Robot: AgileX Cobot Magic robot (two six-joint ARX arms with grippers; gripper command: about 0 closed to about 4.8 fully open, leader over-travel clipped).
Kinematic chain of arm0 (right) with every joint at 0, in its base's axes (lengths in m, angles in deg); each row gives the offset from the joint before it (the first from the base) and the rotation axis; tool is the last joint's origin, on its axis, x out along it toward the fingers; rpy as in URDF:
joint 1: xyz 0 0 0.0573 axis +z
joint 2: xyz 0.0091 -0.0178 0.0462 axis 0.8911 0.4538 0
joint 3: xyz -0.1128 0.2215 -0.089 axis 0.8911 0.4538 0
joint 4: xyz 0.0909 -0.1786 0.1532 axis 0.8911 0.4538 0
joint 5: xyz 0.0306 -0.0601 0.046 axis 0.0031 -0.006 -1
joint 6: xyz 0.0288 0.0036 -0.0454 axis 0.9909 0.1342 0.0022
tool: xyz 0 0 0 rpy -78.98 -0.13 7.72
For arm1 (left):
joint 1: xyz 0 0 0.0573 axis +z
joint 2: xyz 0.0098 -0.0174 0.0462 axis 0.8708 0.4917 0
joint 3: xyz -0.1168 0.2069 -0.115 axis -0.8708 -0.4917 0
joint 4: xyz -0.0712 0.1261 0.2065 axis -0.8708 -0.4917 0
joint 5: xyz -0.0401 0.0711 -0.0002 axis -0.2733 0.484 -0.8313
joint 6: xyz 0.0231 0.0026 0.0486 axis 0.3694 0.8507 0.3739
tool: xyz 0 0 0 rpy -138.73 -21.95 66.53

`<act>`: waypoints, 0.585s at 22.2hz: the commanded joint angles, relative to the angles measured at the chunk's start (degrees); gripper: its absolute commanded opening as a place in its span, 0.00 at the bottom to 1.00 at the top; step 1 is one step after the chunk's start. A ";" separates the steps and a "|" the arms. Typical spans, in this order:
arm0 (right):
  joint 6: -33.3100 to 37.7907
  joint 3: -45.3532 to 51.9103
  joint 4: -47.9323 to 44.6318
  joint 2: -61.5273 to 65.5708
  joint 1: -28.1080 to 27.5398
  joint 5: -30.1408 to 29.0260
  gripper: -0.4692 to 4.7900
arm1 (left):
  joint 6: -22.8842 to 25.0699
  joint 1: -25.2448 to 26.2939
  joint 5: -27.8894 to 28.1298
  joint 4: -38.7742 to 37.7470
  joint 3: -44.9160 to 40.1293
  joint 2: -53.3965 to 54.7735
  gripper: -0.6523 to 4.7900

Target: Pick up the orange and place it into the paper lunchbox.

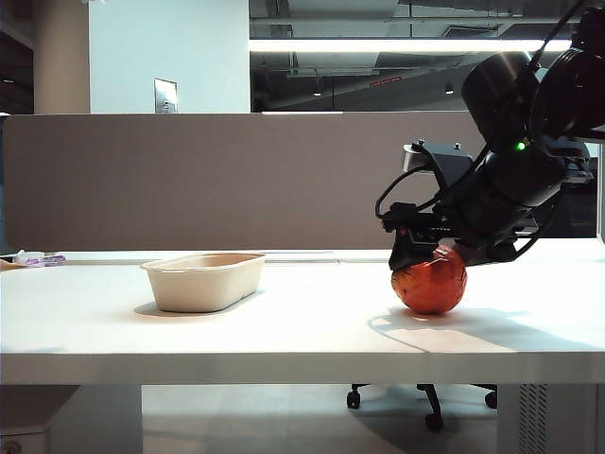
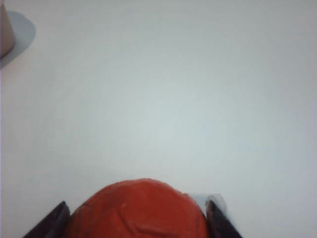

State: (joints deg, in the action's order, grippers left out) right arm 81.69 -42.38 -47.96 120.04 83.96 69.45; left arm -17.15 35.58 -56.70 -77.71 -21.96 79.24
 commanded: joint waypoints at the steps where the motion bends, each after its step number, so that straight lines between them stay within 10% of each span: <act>1: -0.11 -0.24 -1.11 -0.26 0.02 0.11 0.42 | 0.22 0.07 -0.26 0.24 0.24 -0.11 0.11; 13: -0.13 -17.86 2.60 -0.85 3.34 -9.16 0.42 | -1.46 0.07 0.37 -5.90 0.48 -0.11 0.11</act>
State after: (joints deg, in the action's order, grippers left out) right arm 81.69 -58.68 -44.84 118.78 86.63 60.60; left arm -18.28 35.58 -56.50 -83.17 -21.85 79.26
